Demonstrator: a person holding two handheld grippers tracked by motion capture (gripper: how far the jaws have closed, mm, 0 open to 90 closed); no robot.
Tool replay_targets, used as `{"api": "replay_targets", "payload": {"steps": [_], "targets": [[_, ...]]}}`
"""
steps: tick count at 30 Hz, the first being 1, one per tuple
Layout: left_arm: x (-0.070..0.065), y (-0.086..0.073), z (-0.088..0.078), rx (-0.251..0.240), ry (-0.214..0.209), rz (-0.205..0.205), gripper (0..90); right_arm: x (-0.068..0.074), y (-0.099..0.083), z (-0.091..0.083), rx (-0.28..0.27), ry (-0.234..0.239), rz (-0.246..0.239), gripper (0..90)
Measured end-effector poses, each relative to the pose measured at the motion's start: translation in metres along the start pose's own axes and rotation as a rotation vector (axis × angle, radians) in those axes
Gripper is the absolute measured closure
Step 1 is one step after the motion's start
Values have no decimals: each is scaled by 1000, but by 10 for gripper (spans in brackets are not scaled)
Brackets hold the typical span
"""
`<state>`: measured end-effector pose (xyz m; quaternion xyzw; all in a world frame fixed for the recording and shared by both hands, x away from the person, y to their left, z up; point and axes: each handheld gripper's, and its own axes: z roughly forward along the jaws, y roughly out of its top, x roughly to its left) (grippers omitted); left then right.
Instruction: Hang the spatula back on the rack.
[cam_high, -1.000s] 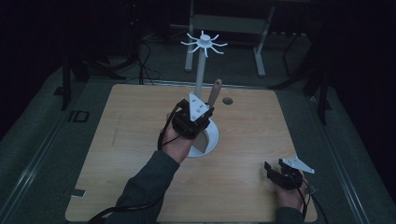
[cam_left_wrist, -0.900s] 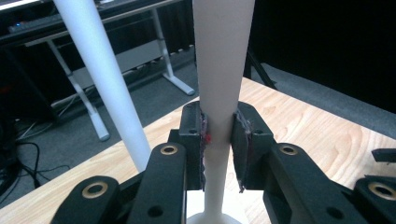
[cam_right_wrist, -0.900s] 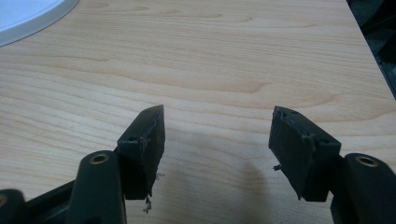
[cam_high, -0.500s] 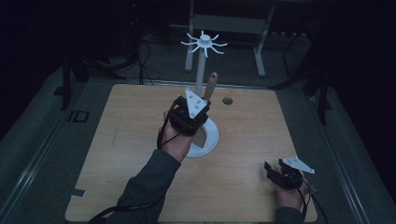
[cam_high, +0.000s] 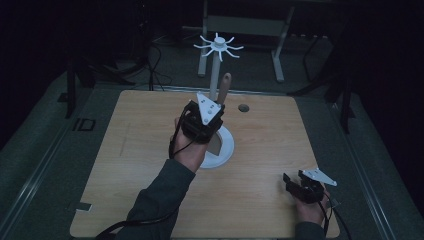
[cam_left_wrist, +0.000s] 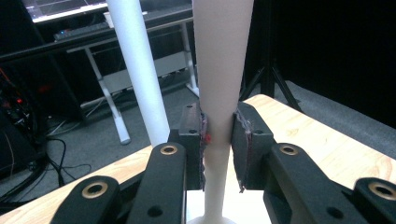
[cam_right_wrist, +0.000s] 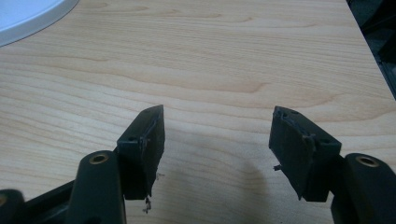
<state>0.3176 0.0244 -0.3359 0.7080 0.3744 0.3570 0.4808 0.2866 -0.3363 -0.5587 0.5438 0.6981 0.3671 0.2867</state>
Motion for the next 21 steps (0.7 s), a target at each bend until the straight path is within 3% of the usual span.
{"api": "replay_targets", "payload": {"steps": [21], "targets": [[0,9,-2,-9,28,1,754,0,0,0,0,0,0,356]]}}
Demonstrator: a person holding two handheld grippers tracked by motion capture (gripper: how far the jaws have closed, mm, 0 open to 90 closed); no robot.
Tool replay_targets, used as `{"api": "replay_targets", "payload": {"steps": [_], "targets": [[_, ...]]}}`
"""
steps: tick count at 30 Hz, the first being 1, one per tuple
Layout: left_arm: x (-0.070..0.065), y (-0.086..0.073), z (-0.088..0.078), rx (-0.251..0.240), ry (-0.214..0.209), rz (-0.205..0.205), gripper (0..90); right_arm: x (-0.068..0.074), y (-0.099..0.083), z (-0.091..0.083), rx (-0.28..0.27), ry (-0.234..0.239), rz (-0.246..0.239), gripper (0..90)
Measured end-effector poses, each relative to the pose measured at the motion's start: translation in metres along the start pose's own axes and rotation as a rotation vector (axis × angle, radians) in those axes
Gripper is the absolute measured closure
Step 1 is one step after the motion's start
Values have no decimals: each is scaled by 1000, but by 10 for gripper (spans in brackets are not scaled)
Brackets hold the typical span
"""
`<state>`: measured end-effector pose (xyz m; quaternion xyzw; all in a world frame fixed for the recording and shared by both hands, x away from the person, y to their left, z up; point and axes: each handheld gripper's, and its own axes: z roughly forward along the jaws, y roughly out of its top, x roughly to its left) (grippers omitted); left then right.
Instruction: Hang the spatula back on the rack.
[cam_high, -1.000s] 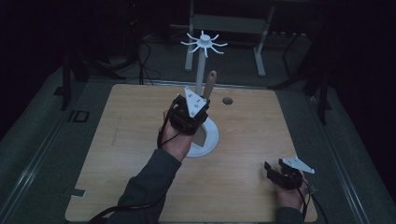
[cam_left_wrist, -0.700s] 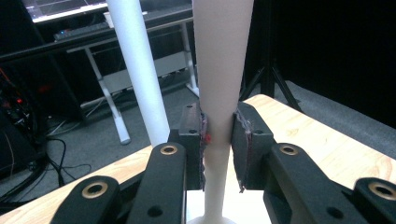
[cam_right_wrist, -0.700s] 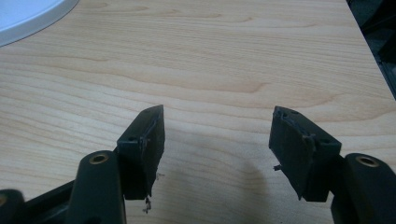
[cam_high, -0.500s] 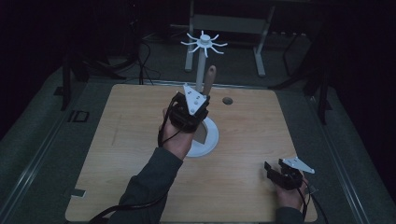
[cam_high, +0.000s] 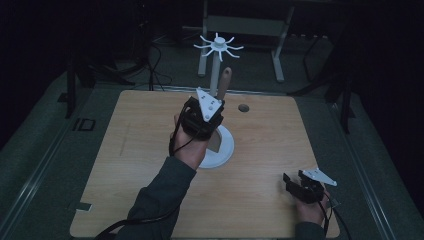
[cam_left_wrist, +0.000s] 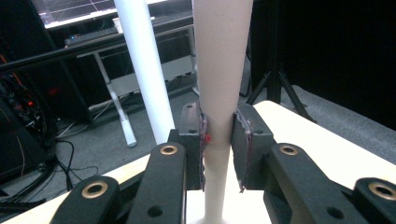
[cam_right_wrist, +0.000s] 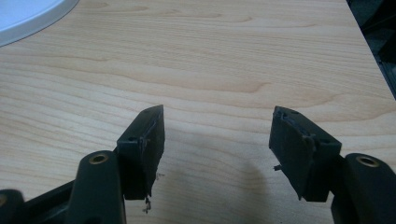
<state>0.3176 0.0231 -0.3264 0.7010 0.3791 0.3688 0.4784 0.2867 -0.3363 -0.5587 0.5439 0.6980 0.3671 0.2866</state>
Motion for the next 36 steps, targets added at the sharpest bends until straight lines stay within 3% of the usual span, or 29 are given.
{"api": "replay_targets", "payload": {"steps": [17,36], "targets": [[3,5,-1,-7,33,-11,754,0,0,0,0,0,0,356],[3,8,1,-1,121,4,752,0,0,0,0,2,0,355]]}}
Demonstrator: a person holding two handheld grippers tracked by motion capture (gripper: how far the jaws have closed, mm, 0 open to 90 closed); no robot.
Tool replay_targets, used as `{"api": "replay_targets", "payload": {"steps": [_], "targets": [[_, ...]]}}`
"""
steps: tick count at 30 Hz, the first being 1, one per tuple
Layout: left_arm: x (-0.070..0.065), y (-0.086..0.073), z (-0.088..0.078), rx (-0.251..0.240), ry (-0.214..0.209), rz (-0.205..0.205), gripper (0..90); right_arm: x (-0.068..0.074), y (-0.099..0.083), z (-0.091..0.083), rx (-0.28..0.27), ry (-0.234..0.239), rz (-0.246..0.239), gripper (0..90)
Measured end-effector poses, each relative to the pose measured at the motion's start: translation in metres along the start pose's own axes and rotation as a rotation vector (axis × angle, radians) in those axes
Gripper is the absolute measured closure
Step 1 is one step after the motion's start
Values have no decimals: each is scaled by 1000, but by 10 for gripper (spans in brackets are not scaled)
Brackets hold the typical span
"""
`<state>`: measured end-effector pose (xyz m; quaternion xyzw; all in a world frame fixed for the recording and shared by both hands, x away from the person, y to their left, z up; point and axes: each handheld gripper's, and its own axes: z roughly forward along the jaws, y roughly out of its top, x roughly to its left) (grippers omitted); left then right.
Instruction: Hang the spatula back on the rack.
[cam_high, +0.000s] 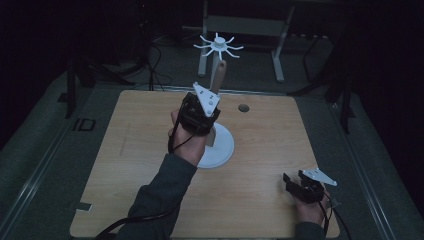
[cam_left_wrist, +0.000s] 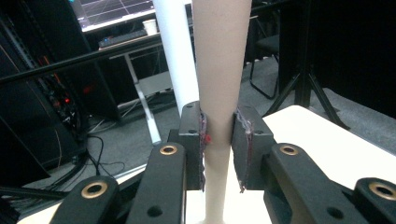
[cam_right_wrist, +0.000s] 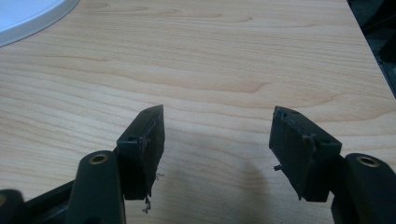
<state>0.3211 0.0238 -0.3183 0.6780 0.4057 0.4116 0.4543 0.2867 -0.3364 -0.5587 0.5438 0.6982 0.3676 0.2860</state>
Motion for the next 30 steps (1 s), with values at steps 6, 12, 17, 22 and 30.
{"api": "replay_targets", "payload": {"steps": [6,12,17,22,30], "targets": [[0,1,1,8,17,9,751,0,0,0,0,0,0,355],[0,0,4,15,38,17,749,0,0,0,0,0,0,355],[-1,1,5,16,54,26,747,0,0,0,0,0,0,354],[-2,3,6,19,64,34,747,0,0,0,0,0,0,355],[-3,4,10,30,91,49,744,0,0,0,0,1,-1,354]]}}
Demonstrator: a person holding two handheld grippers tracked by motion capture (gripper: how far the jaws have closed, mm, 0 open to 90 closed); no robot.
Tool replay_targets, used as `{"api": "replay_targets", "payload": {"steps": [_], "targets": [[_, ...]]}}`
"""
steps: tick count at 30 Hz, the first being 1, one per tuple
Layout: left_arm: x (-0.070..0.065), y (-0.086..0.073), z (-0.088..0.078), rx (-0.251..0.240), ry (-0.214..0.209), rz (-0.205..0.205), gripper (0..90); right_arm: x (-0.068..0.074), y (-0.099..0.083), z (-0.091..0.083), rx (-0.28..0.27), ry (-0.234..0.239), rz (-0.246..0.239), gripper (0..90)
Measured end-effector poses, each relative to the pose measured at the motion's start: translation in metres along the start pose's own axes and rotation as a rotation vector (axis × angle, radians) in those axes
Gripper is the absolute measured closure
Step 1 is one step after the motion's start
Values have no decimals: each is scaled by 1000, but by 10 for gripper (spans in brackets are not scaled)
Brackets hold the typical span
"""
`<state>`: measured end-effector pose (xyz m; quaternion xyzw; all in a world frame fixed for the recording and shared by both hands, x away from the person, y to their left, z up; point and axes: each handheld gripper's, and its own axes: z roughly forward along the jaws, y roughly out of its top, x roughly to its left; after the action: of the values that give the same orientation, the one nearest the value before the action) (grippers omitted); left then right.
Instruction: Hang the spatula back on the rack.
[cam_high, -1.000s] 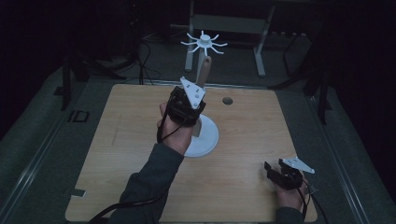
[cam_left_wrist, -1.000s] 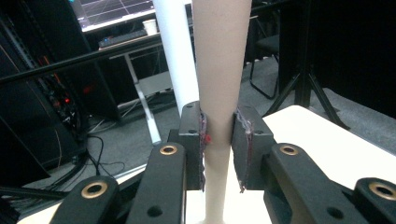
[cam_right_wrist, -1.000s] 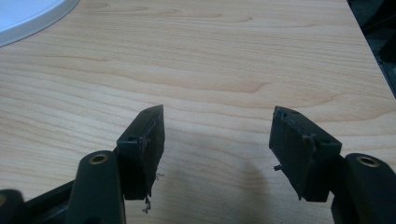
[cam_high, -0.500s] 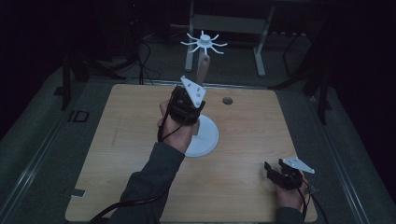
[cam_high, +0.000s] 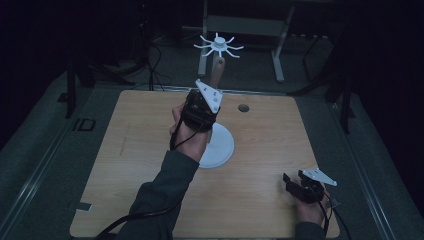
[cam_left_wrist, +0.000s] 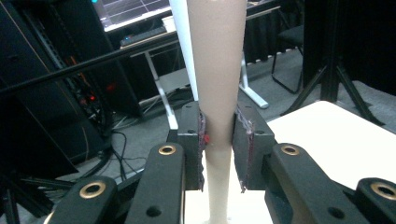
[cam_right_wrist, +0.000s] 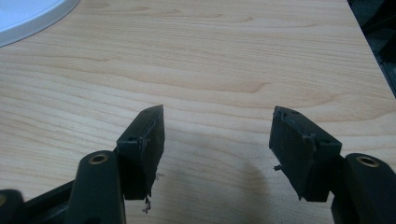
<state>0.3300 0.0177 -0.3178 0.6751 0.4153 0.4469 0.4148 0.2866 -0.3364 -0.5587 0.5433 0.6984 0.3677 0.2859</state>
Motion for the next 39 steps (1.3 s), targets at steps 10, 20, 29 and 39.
{"api": "replay_targets", "payload": {"steps": [10,20,29,39], "targets": [[-2,3,3,4,18,18,738,0,0,0,0,0,0,353],[-6,5,6,9,46,35,733,0,0,0,1,3,0,353],[-9,7,9,14,61,54,723,0,0,0,-1,3,0,345],[-9,8,10,7,51,60,708,0,0,0,0,1,2,345]]}}
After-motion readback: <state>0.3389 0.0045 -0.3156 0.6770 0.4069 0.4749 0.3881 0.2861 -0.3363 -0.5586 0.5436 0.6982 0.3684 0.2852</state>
